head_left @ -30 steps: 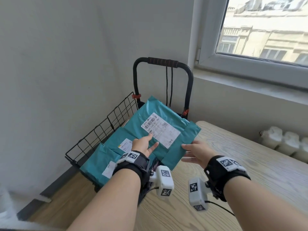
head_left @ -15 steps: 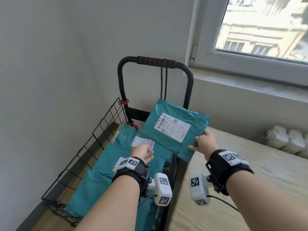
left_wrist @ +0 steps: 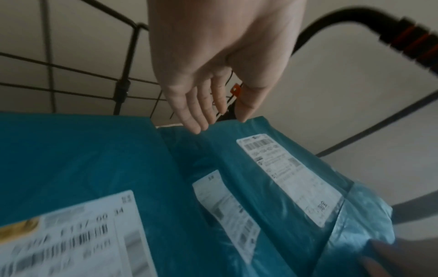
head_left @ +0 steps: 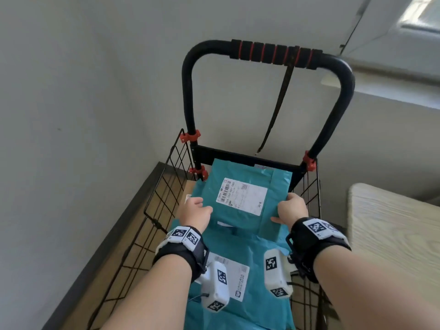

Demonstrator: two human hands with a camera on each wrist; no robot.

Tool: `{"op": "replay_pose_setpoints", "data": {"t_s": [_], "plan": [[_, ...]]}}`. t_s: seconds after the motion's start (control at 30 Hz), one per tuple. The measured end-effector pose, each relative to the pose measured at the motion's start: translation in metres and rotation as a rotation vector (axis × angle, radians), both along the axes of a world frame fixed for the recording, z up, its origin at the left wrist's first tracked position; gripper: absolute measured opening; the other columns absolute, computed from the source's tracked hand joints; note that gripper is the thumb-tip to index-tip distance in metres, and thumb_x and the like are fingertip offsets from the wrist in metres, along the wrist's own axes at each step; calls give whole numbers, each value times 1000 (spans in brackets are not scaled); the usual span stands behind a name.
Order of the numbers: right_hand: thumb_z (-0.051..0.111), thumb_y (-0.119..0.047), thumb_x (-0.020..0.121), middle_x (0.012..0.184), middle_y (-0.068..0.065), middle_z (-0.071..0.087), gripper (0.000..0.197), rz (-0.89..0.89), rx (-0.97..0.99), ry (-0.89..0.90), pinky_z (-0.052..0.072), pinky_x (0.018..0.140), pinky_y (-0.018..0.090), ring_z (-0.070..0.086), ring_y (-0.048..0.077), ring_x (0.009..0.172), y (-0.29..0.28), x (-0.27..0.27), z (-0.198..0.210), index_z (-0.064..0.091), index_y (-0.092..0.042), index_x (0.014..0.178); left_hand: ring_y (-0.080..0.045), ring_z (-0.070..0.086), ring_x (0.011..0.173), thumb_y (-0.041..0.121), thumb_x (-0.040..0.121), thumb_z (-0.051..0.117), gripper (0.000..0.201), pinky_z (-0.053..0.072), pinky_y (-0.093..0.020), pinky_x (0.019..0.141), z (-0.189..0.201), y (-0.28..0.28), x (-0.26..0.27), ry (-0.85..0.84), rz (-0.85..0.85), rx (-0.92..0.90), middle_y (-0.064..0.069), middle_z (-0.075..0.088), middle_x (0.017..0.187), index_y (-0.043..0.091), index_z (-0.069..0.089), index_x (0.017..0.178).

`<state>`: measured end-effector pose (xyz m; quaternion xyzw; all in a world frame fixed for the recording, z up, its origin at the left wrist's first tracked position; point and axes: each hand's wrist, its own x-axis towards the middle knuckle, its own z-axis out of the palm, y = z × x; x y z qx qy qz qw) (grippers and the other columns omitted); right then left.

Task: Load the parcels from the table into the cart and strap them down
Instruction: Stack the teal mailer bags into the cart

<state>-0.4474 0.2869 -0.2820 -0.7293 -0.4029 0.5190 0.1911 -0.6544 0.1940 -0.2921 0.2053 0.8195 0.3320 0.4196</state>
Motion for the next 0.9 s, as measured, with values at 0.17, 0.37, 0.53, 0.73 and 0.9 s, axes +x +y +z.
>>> {"op": "replay_pose_setpoints", "data": {"t_s": [0.17,0.37,0.53,0.73,0.9], "plan": [[48,8,88,106,11,62,28,12,-77,-108,55,86,47,60,41,106,12,-1,-41,57,-17,96,-15,53,117,12,91,59,42,40,-25,95,-32,21,1,22,-229,13,2,53,138,18,54,133],[46,5,89,113,12,66,33,145,-99,-341,50,83,33,58,31,94,24,5,-69,65,-16,106,-12,59,93,15,90,58,35,49,-25,80,-57,32,6,127,-379,-41,1,55,128,27,61,122],[43,1,89,100,11,64,35,163,-115,-418,52,86,36,57,32,88,30,12,-76,68,-15,108,-14,61,97,9,86,59,24,49,-29,87,-65,37,3,190,-301,19,4,65,109,26,66,101],[51,-6,90,110,12,66,23,292,-142,-548,45,75,28,58,29,91,15,18,-79,65,-11,107,-15,60,95,6,88,58,24,48,-25,83,-68,37,14,123,-377,-60,3,63,103,20,66,105],[59,-19,90,130,15,53,40,308,-79,-589,45,88,34,55,32,113,9,12,-72,51,-10,128,-14,60,96,5,87,56,24,47,-24,83,-66,35,23,135,-396,-68,2,65,109,20,66,103]]}}
